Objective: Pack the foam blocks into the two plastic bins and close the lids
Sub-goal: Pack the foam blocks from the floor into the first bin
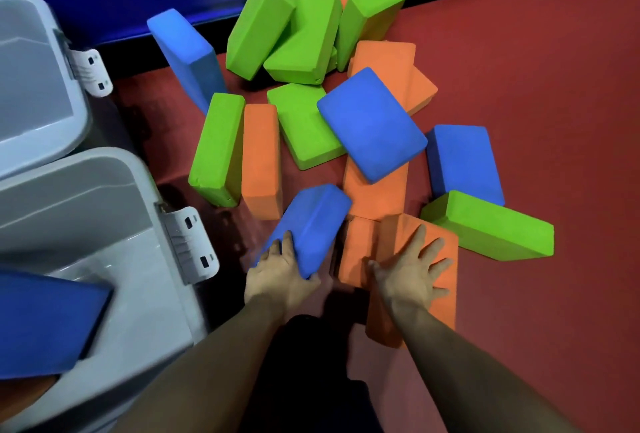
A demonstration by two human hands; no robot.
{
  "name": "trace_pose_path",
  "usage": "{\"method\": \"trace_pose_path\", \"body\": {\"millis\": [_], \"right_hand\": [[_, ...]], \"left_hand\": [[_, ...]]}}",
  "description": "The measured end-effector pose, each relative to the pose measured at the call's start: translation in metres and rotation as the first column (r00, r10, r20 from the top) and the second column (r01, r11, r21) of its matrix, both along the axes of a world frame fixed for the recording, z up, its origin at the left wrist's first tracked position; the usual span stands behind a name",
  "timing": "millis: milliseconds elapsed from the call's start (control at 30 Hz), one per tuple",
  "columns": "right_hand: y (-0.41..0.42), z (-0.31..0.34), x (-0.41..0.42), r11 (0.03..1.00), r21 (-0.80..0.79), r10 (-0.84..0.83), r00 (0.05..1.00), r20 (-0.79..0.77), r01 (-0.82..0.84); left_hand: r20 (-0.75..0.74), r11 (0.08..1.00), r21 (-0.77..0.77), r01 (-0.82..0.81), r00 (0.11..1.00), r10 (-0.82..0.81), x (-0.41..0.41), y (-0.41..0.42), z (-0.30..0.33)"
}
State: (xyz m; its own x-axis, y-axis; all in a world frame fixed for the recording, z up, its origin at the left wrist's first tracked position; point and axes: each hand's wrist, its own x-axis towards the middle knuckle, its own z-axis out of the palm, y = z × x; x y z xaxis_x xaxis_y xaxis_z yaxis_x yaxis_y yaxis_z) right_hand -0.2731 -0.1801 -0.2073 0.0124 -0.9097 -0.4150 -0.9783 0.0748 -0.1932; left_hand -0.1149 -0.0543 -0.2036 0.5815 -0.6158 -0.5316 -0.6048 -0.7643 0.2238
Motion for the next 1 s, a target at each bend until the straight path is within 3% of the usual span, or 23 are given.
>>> {"method": "trace_pose_path", "body": {"millis": [100, 200, 367, 533, 733, 833, 1000], "right_hand": [[-0.004, 0.006, -0.012, 1.000, -0.007, 0.006, 0.999, 0.033, -0.006], [-0.003, 0.013, -0.030, 0.997, -0.062, -0.025, 0.985, 0.173, 0.036], [0.007, 0.043, -0.036, 0.981, -0.133, -0.077, 0.912, 0.404, 0.142], [0.017, 0.092, 0.010, 0.977, -0.211, 0.112, 0.827, 0.551, 0.009], [0.035, 0.194, 0.072, 0.940, -0.266, 0.341, 0.657, 0.673, -0.215], [0.069, 0.238, 0.110, 0.912, -0.306, 0.408, 0.536, 0.740, -0.272], [0.154, 0.277, 0.176, 0.887, -0.274, 0.419, 0.398, 0.816, -0.372]], "left_hand": [[-0.069, 0.993, -0.032, -0.114, 0.991, 0.111, -0.005, -0.011, 0.022], [-0.225, 0.962, -0.058, -0.266, 0.943, 0.247, -0.011, -0.012, 0.038], [-0.293, 0.947, -0.090, -0.307, 0.917, 0.270, -0.013, -0.006, 0.062], [-0.332, 0.911, -0.197, -0.363, 0.899, 0.286, -0.013, 0.001, 0.113], [-0.354, 0.796, -0.409, -0.447, 0.881, 0.313, 0.045, 0.044, 0.205], [-0.340, 0.723, -0.476, -0.500, 0.863, 0.374, 0.077, 0.091, 0.250], [-0.226, 0.666, -0.434, -0.607, 0.789, 0.572, 0.121, 0.213, 0.279]]}}
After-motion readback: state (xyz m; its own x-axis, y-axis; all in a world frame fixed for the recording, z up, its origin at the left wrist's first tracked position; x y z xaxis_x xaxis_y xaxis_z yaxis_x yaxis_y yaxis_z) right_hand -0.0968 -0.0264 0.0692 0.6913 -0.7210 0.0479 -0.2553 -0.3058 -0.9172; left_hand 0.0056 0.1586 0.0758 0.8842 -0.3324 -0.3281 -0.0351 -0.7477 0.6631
